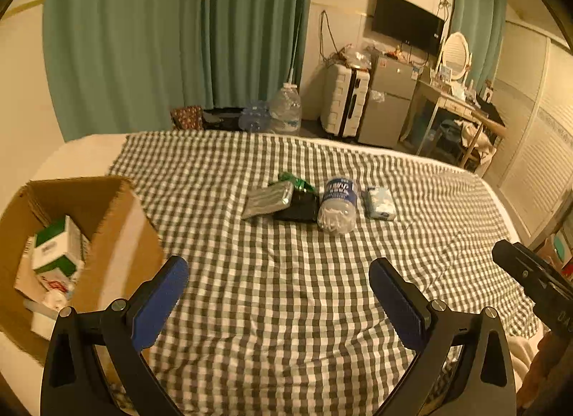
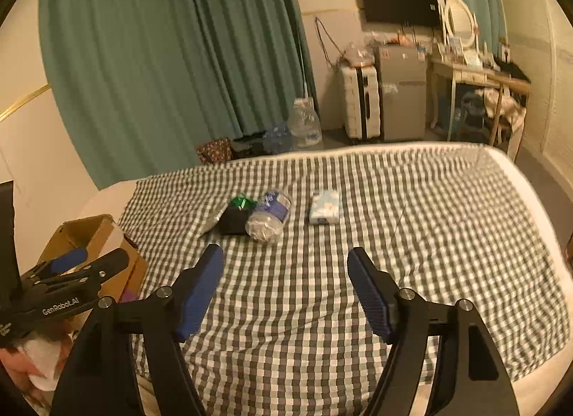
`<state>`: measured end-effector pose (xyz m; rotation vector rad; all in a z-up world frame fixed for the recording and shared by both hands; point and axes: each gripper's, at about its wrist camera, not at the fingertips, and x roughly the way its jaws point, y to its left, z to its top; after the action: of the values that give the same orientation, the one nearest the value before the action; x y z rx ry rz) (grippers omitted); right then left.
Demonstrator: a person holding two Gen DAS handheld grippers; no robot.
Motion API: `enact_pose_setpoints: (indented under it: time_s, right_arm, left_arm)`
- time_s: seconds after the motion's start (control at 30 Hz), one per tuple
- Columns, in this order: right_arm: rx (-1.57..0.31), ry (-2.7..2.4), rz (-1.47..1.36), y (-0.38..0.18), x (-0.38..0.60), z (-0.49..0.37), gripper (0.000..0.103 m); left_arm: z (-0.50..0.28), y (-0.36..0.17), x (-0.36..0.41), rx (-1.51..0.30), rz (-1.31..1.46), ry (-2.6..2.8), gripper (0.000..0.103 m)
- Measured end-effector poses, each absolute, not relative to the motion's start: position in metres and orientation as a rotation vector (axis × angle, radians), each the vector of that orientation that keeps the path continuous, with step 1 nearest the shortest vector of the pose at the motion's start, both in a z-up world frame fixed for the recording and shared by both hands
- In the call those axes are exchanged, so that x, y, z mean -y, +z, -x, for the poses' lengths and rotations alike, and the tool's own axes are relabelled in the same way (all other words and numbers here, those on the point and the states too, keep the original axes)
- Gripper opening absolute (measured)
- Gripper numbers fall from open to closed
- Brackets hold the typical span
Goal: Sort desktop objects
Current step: 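Move both tools back over the remaining items on the bed, then grasp the silver blister pack with the left tool while the right tool grasps the blue-labelled bottle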
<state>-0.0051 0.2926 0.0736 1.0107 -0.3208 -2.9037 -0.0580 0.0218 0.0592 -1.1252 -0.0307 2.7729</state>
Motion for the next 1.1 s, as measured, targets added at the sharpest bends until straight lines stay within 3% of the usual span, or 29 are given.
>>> enact_pose_setpoints:
  time_s: [0.17, 0.87, 1.03, 1.1]
  right_arm:
    - [0.367, -2.836, -1.070, 0.043, -0.300, 0.031, 0.077]
    - [0.444, -2.661, -1.279, -0.046, -0.264, 0.193, 0.077]
    - [0.426, -2.635, -1.283, -0.058, -0.253, 0.220, 0.077]
    - [0.434, -2.629, -1.302, -0.064, -0.251, 0.228, 0.077]
  left_arm:
    - [0.086, 0.028, -0.035, -0.011, 1.164, 2.718, 0.103]
    - [0.226, -0.078, -0.034, -0.156, 1.314, 2.782, 0.103]
    - [0.245, -0.087, -0.025, -0.063, 1.322, 2.722, 0.103]
    - [0.248, -0.087, -0.020, -0.053, 1.306, 2.723, 0.099]
